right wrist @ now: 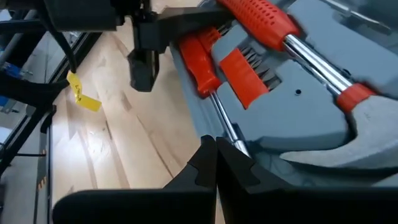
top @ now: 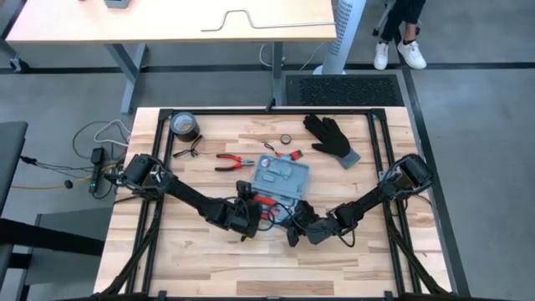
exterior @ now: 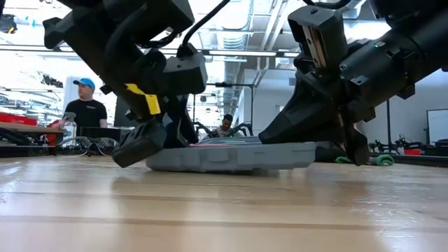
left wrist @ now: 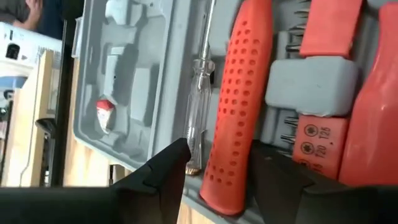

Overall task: Prefit tool cases
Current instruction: Remove the orange hammer from the gray prefit tool case

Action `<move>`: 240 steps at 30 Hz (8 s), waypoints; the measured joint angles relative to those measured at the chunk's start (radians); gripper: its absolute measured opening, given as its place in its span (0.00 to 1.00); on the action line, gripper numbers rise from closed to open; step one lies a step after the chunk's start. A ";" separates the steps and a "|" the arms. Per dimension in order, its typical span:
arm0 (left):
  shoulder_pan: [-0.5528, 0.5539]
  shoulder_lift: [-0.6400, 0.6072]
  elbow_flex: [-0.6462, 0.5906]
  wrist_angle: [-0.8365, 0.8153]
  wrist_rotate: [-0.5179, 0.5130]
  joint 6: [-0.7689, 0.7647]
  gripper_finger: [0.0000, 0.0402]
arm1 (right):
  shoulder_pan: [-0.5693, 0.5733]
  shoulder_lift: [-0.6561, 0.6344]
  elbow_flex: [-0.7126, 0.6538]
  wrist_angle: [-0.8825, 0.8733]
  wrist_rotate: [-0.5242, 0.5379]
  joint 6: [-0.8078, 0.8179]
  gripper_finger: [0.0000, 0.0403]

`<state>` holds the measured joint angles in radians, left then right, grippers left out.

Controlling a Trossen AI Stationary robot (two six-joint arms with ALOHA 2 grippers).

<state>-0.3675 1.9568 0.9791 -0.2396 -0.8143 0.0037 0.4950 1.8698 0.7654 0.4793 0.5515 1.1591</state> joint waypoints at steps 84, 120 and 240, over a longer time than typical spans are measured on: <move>0.120 -0.074 0.084 -0.049 0.344 -0.369 0.37 | -0.126 0.000 0.000 0.166 -0.456 -0.249 0.09; 0.125 -0.074 0.084 -0.033 0.338 -0.248 0.36 | -0.232 -0.147 0.000 -0.082 -0.517 -0.376 0.09; 0.282 -0.072 0.071 0.083 0.394 0.066 0.13 | -0.122 -0.036 0.006 -0.066 -0.220 -0.189 0.02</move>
<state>-0.0855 1.8850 1.0500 -0.1570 -0.4201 0.0698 0.3728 1.8333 0.7718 0.4130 0.3315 0.9702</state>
